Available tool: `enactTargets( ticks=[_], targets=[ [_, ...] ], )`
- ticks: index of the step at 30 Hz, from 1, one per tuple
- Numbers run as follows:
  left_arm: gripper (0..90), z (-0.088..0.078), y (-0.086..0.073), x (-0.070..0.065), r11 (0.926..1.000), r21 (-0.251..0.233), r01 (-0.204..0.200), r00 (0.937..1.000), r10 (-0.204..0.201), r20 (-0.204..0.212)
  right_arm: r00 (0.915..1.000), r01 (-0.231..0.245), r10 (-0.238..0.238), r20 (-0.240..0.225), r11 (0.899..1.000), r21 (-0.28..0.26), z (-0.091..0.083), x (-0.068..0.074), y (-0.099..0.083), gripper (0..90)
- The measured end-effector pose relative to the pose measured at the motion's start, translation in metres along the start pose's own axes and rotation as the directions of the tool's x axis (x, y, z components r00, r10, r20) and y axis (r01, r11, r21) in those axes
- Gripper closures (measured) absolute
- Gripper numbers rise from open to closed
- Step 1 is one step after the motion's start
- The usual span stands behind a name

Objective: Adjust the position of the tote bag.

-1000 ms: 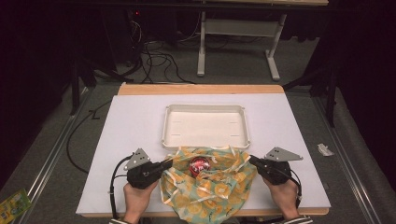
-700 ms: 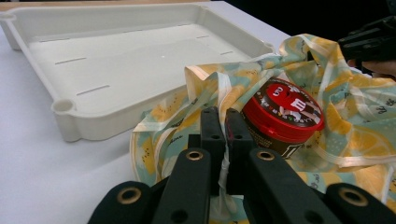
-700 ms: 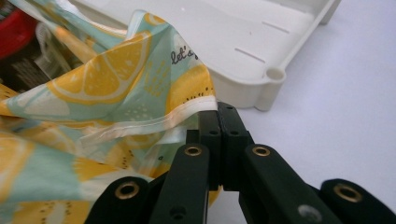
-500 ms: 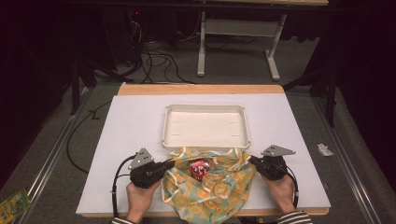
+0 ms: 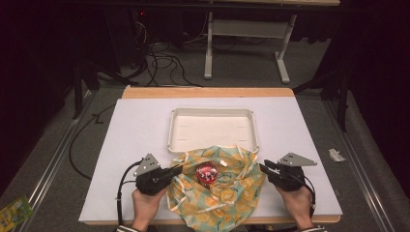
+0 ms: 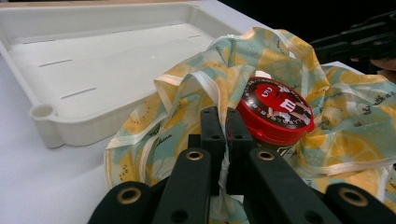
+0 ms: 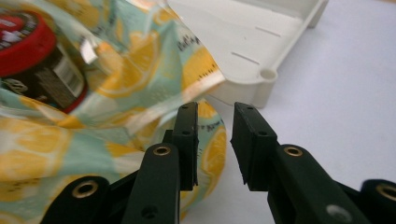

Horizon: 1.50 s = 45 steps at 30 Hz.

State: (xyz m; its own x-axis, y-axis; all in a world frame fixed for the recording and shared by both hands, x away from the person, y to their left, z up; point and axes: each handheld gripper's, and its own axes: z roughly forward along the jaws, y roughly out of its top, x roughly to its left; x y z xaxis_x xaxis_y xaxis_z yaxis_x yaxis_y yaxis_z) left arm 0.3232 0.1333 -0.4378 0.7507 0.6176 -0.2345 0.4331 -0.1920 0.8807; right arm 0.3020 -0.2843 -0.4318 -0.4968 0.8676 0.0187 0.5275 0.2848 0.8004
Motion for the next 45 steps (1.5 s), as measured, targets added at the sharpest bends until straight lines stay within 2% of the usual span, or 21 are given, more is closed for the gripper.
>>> enactTargets(
  ticks=[8, 13, 16, 21, 24, 25, 26, 30, 31, 38, 45],
  targets=[
    [89.6, 0.000, -0.001, -0.002, 1.0000, -0.001, -0.001, 1.0000, 0.001, 0.007, 0.9967, 0.056, -0.059, -0.055, 0.997, -0.049, -0.013, 0.024, 0.017, 74.9],
    [89.6, 0.000, -0.001, -0.003, 1.0000, -0.005, 0.000, 1.0000, 0.000, 0.009, 0.9913, 0.085, -0.091, -0.095, 0.994, -0.069, -0.007, 0.039, 0.030, 76.6],
    [89.6, 0.000, -0.001, -0.003, 1.0000, -0.004, 0.001, 0.9999, -0.001, 0.011, 0.9885, 0.101, -0.107, -0.106, 0.993, -0.063, -0.002, 0.045, 0.033, 77.7],
    [89.6, 0.000, -0.001, -0.003, 1.0000, -0.006, 0.000, 0.9999, 0.000, 0.012, 0.9782, 0.152, -0.152, -0.141, 0.988, -0.015, 0.019, 0.062, 0.035, 80.8],
    [89.6, 0.001, -0.002, -0.004, 1.0000, -0.006, -0.002, 0.9999, 0.002, 0.011, 0.9775, 0.163, -0.160, -0.138, 0.986, 0.014, 0.024, 0.065, 0.033, 80.6],
    [89.6, 0.001, -0.002, -0.003, 1.0000, -0.006, 0.000, 0.9999, 0.000, 0.010, 0.9728, 0.199, -0.192, -0.129, 0.979, 0.040, 0.030, 0.067, 0.031, 80.1],
    [89.5, 0.001, -0.003, -0.002, 1.0000, -0.005, 0.003, 1.0000, -0.003, 0.009, 0.9726, 0.202, -0.193, -0.130, 0.978, 0.059, 0.032, 0.068, 0.031, 80.2],
    [89.5, 0.001, -0.003, -0.002, 0.9999, -0.011, 0.005, 1.0000, -0.005, 0.005, 0.9709, 0.220, -0.209, -0.116, 0.971, 0.091, 0.039, 0.068, 0.028, 80.2],
    [89.5, 0.000, -0.003, -0.002, 0.9999, -0.012, 0.005, 1.0000, -0.005, 0.003, 0.9747, 0.206, -0.194, -0.111, 0.972, 0.111, 0.043, 0.066, 0.025, 80.4],
    [89.4, -0.002, -0.004, 0.001, 0.9999, -0.011, 0.008, 0.9999, -0.008, -0.013, 0.9836, 0.172, -0.161, -0.083, 0.973, 0.157, 0.046, 0.053, 0.014, 80.5],
    [89.4, -0.003, -0.002, 0.003, 0.9999, -0.010, 0.000, 0.9992, -0.001, -0.040, 0.9917, 0.127, -0.121, -0.043, 0.975, 0.181, 0.044, 0.036, 0.006, 80.5]
  ],
)
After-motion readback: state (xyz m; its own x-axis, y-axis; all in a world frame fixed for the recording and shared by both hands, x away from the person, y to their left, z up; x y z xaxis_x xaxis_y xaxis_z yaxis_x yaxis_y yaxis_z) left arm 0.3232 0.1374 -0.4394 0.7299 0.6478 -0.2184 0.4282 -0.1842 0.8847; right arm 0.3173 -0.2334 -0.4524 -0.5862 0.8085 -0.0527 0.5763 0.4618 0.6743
